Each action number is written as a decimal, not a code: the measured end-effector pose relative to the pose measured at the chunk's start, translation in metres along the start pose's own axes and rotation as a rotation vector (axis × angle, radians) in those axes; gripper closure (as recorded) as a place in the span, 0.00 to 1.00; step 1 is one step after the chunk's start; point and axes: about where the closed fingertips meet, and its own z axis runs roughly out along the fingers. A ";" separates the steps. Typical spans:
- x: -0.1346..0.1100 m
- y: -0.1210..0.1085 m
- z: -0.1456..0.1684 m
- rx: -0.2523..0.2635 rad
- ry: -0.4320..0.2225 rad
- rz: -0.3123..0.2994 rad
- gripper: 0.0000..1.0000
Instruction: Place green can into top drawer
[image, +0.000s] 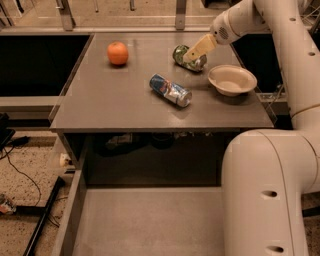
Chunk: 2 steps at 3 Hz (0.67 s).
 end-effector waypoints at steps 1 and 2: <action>0.001 -0.010 -0.007 0.011 -0.112 -0.026 0.00; -0.003 -0.021 -0.016 0.063 -0.233 -0.044 0.00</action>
Offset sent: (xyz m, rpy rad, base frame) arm -0.0293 -0.0196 0.0124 0.2446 -0.3617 -0.0159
